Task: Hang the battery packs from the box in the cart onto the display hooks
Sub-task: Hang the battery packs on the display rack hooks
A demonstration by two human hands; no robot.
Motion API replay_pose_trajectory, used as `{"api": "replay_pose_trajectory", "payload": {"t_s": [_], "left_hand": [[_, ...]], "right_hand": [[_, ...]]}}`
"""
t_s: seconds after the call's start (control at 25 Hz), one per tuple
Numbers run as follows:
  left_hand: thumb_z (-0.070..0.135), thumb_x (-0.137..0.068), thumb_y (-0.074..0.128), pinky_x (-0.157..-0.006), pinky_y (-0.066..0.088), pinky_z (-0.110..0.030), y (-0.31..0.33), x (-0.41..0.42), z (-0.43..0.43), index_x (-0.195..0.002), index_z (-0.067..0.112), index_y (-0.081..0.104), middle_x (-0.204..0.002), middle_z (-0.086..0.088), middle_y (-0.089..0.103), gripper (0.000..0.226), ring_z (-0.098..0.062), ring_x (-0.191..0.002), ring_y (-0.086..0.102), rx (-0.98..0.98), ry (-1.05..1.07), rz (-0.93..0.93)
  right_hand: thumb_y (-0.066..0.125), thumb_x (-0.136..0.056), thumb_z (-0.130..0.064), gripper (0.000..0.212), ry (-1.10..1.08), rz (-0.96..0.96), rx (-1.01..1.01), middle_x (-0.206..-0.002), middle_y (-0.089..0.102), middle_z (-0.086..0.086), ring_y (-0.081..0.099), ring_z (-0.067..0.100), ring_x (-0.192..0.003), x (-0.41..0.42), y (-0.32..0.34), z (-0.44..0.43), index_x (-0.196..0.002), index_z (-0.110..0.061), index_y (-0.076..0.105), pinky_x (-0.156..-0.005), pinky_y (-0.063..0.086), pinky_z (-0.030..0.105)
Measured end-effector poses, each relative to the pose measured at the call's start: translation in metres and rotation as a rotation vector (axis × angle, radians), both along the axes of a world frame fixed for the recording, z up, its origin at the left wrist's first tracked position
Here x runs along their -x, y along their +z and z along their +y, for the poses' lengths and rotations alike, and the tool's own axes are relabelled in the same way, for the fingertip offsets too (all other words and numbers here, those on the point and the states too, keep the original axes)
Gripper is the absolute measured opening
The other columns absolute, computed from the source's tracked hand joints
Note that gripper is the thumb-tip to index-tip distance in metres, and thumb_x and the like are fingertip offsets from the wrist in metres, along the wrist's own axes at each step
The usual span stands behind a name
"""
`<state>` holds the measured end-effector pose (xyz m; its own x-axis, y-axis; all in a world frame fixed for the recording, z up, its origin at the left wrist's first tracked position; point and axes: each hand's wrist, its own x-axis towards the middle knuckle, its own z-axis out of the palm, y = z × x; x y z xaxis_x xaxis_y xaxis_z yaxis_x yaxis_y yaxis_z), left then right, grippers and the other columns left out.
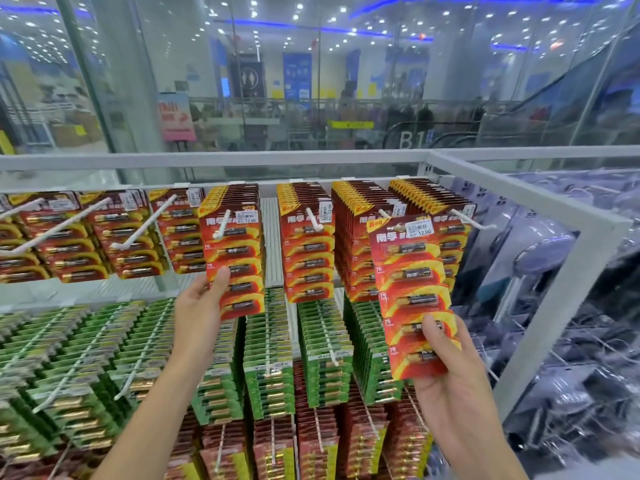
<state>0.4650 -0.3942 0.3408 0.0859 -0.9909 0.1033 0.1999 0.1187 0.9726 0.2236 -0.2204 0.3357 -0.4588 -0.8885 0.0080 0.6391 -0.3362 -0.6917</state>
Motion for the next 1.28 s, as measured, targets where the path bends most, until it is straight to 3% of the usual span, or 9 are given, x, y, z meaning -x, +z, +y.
{"api": "replay_pose_trajectory", "payload": {"t_s": [0.24,0.36,0.44,0.6,0.72,0.84,0.96,1.16,1.28], "left_hand": [[0.037,-0.102,0.060,-0.078,0.060,-0.032,-0.005,-0.006,-0.003,-0.115,0.025,0.070,-0.104,0.007,0.080,0.020,-0.012,-0.092,0.077,0.057,0.041,-0.068],[0.037,-0.102,0.060,-0.071,0.060,-0.025,-0.007,-0.005,-0.003,-0.119,0.021,0.069,-0.103,0.007,0.080,0.026,-0.010,-0.091,0.077,0.073,0.034,-0.086],[0.038,-0.101,0.060,-0.074,0.060,-0.027,-0.008,-0.005,-0.002,-0.120,0.021,0.069,-0.102,0.008,0.080,0.027,-0.009,-0.091,0.077,0.074,0.037,-0.097],[0.037,-0.102,0.059,-0.079,0.058,-0.032,-0.009,-0.004,-0.003,-0.120,0.022,0.069,-0.104,0.008,0.080,0.025,-0.010,-0.094,0.077,0.080,0.032,-0.084],[0.036,-0.103,0.059,-0.075,0.058,-0.027,-0.008,-0.002,-0.003,-0.115,0.026,0.068,-0.102,0.009,0.080,0.018,-0.010,-0.093,0.077,0.075,0.035,-0.074],[0.034,-0.103,0.061,-0.066,0.059,-0.018,-0.006,0.002,-0.004,-0.114,0.021,0.069,-0.102,0.005,0.079,0.019,-0.009,-0.090,0.077,0.060,0.046,-0.059],[0.033,-0.102,0.062,-0.066,0.056,-0.013,-0.008,0.005,-0.001,-0.116,0.015,0.069,-0.102,0.005,0.078,0.024,-0.003,-0.088,0.076,0.078,0.063,-0.082],[0.040,-0.100,0.065,-0.099,0.057,-0.042,-0.027,-0.003,0.011,-0.115,0.027,0.068,-0.111,0.005,0.076,0.021,-0.013,-0.105,0.073,0.026,0.096,-0.126],[0.044,-0.098,0.065,-0.103,0.055,-0.046,-0.044,-0.010,0.036,-0.113,0.033,0.066,-0.115,0.004,0.074,0.019,-0.019,-0.108,0.072,-0.048,0.109,-0.124]], "right_hand": [[0.072,-0.082,-0.016,0.056,-0.009,0.010,-0.009,-0.126,0.072,0.011,0.073,0.020,-0.101,-0.002,0.003,-0.017,-0.137,-0.017,0.059,-0.079,0.064,0.032],[0.072,-0.083,-0.013,0.060,-0.025,-0.033,-0.002,-0.126,0.072,0.010,0.073,0.020,-0.101,-0.002,-0.002,-0.017,-0.140,-0.018,0.056,-0.079,0.064,0.032],[0.073,-0.083,-0.015,0.063,-0.031,-0.053,-0.004,-0.126,0.072,0.010,0.073,0.020,-0.100,-0.001,-0.006,-0.014,-0.143,-0.017,0.053,-0.075,0.064,0.031],[0.072,-0.083,-0.017,0.056,-0.027,-0.039,-0.014,-0.125,0.072,0.011,0.072,0.019,-0.099,0.002,-0.007,-0.013,-0.138,-0.016,0.059,-0.073,0.063,0.029],[0.073,-0.085,-0.018,0.051,-0.013,0.000,-0.036,-0.123,0.073,0.010,0.072,0.019,-0.099,0.006,-0.002,-0.029,-0.134,-0.014,0.062,-0.077,0.063,0.030],[0.075,-0.086,-0.017,0.056,-0.013,-0.011,-0.087,-0.128,0.072,0.010,0.070,0.025,-0.116,0.013,-0.007,-0.062,-0.140,-0.013,0.058,-0.097,0.056,0.039],[0.083,-0.079,-0.021,0.081,0.004,-0.062,-0.130,-0.130,0.071,0.011,0.067,0.026,-0.122,0.018,-0.016,-0.087,-0.151,-0.012,0.045,-0.111,0.048,0.045],[0.070,-0.093,-0.026,0.046,0.085,-0.071,-0.193,-0.135,0.068,0.012,0.066,0.020,-0.120,0.022,-0.045,-0.092,-0.134,-0.010,0.060,-0.096,0.053,0.034],[0.071,-0.087,-0.026,0.063,0.073,-0.028,-0.237,-0.135,0.065,0.010,0.065,0.017,-0.116,0.027,-0.066,-0.074,-0.144,-0.008,0.051,-0.102,0.049,0.034]]}}
